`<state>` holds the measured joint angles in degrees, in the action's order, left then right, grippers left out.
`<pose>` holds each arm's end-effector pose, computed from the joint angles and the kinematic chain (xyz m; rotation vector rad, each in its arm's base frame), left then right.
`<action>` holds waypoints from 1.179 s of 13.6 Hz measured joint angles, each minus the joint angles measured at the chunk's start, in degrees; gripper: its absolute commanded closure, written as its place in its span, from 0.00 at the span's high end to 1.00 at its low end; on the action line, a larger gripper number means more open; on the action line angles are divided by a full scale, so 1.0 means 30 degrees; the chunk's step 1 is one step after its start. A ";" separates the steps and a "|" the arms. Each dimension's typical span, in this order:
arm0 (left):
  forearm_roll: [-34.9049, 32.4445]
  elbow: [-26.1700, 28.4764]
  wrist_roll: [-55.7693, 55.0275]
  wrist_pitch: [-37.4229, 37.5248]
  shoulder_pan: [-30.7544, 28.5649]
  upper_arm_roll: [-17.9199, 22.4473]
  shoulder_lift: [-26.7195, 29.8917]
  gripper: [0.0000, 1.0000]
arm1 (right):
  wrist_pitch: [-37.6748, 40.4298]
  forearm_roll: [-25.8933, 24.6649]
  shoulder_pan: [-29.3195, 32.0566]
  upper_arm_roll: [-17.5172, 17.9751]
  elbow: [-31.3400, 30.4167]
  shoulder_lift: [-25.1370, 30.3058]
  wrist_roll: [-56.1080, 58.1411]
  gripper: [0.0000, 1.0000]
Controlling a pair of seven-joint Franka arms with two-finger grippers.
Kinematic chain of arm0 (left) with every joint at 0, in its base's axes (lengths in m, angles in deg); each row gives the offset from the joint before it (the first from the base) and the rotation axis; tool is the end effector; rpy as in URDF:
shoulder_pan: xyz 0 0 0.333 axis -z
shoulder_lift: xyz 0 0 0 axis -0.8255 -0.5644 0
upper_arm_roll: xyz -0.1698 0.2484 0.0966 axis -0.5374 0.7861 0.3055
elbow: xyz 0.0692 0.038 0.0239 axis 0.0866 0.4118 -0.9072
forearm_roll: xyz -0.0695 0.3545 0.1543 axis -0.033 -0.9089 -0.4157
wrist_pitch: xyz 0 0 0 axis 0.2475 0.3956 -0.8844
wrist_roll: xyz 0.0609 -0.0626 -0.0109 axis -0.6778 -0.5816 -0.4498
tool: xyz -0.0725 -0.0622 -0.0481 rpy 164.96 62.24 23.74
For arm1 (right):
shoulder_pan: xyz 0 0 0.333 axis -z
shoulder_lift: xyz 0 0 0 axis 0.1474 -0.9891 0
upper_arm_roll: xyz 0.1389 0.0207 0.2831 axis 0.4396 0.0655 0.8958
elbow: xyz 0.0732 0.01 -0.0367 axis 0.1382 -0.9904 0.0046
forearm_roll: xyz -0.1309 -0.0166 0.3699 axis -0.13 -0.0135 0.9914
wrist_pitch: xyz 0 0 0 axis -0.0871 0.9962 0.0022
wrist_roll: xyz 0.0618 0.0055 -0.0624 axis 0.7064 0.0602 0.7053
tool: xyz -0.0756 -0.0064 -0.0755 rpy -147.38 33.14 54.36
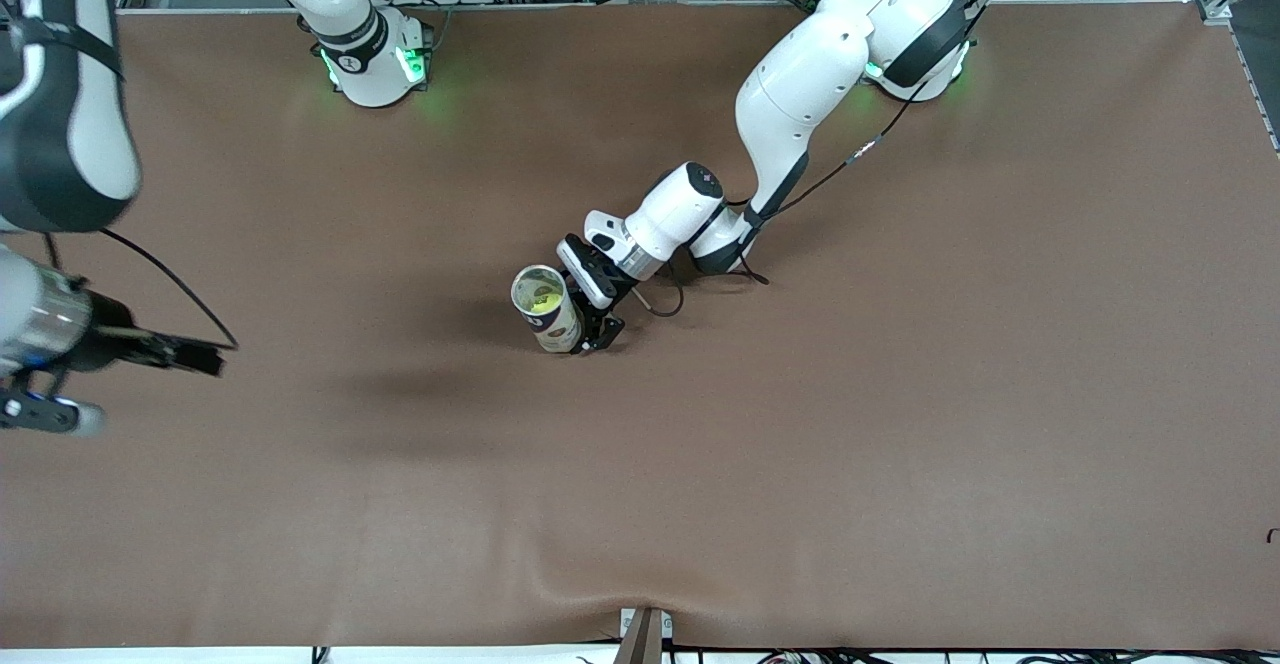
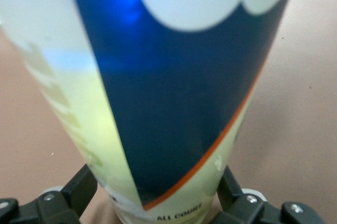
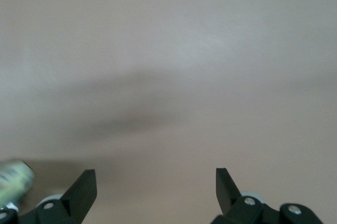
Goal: Insert tennis ball vertically with right arm
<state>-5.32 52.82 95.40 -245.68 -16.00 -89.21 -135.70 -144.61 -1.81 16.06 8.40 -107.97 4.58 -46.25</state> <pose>0.4540 -0.5618 0.1271 2.1730 -1.1656 1.1146 0.6641 -0.0224 0.5274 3.0982 -0.1842 -0.0981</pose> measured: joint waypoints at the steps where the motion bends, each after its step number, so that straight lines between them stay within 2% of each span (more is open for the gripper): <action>1: 0.0000 0.0051 0.0000 0.0000 -0.0004 0.0001 0.0000 1.00 | 0.0818 0.0038 -0.0126 -0.0667 0.0005 0.0478 0.0842 1.00; 4: 0.0000 0.0332 0.0000 -0.0008 -0.0063 0.0000 0.0009 1.00 | 0.2936 0.0177 -0.0180 -0.1509 -0.0416 0.2085 0.2120 1.00; 9: 0.0008 0.1129 -0.0374 -0.0050 -0.0619 -0.0010 0.0415 1.00 | 0.2108 0.0878 -0.0482 -0.2564 -0.5222 0.6051 0.2526 1.00; 12: 0.0008 0.2037 -0.0976 -0.0053 -0.0652 -0.0021 0.1294 1.00 | 0.2075 0.0946 -0.0489 -0.2662 -0.6711 0.6899 0.2540 1.00; 16: 0.0064 0.3447 -0.1141 -0.0053 -0.1040 -0.0019 0.2328 1.00 | 0.1364 0.0996 -0.0742 -0.2664 -0.7177 0.7049 0.2548 1.00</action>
<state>-5.13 63.16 91.98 -245.84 -19.11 -89.27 -128.72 -140.52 1.18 13.84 0.41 -129.51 25.73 -38.61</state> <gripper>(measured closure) 0.000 0.000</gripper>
